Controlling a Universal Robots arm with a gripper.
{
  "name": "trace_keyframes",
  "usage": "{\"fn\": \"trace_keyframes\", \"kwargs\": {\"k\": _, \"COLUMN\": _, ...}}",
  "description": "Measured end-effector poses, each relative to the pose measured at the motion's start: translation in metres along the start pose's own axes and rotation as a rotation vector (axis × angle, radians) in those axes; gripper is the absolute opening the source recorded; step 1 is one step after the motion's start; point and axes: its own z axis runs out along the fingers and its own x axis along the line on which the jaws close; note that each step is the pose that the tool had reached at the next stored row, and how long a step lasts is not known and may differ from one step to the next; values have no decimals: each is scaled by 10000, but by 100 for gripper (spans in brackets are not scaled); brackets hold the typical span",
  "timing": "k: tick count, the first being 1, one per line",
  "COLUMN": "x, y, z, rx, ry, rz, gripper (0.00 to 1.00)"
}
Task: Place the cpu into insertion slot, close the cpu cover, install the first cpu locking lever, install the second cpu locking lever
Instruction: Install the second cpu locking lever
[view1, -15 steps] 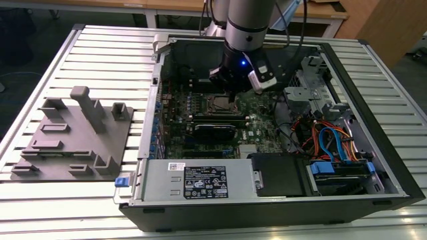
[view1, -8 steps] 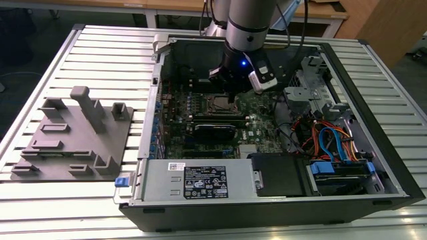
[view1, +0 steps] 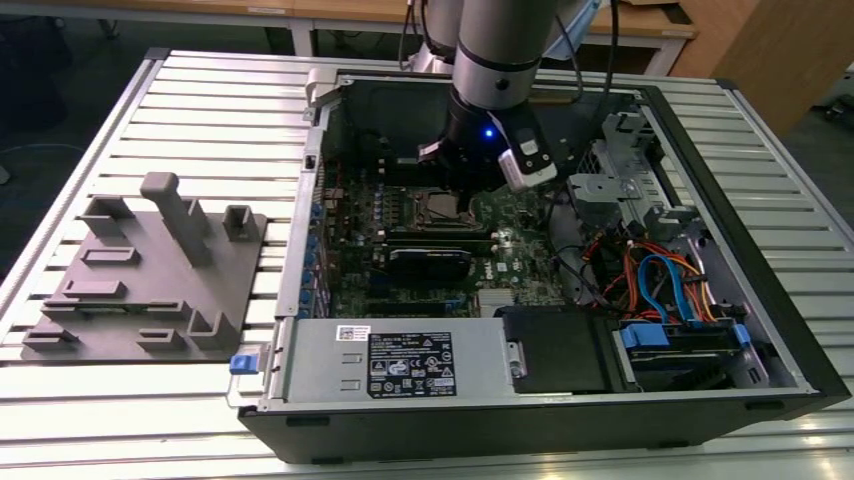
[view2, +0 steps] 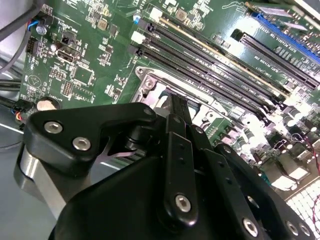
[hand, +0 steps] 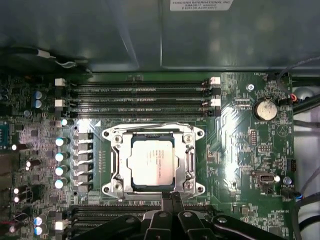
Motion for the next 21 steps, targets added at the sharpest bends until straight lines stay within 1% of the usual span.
{"fn": "trace_keyframes", "kwargs": {"k": 6, "x": 0, "y": -3, "z": 0, "rx": 1, "ry": 0, "rz": -1, "gripper": 10}}
{"fn": "trace_keyframes", "kwargs": {"k": 8, "x": -1, "y": -29, "z": -1, "rx": 0, "ry": 0, "rz": -1, "gripper": 10}}
{"fn": "trace_keyframes", "kwargs": {"k": 12, "x": -1, "y": -32, "z": -2, "rx": 0, "ry": 1, "rz": -1, "gripper": 10}}
{"fn": "trace_keyframes", "kwargs": {"k": 14, "x": -2, "y": -73, "z": -4, "rx": 0, "ry": 1, "rz": -1, "gripper": 10}}
{"fn": "trace_keyframes", "kwargs": {"k": 21, "x": -3, "y": -77, "z": -4, "rx": 0, "ry": 0, "rz": -1, "gripper": 10}}
